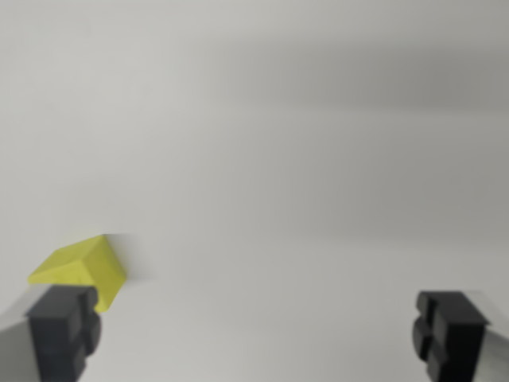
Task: Pick yellow cube
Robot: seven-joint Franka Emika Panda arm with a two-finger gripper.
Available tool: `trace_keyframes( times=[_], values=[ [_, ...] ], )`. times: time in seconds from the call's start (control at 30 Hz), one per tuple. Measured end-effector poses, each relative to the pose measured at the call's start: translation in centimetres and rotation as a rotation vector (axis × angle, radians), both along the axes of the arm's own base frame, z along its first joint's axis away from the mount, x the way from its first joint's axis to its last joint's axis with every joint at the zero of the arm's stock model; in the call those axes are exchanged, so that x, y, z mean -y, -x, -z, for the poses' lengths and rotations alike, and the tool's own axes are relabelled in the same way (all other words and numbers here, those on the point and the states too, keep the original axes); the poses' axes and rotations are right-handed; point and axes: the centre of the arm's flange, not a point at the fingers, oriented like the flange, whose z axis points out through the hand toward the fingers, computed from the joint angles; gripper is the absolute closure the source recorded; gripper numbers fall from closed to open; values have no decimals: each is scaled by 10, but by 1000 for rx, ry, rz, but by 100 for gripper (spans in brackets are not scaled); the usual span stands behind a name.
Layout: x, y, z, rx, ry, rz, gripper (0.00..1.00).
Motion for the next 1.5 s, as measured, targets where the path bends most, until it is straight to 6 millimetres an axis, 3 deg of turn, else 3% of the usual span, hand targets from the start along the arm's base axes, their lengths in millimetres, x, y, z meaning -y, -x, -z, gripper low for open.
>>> trace_keyframes(
  times=[1.5],
  values=[
    [-89,84,112,26,-12,-213,0]
  ],
)
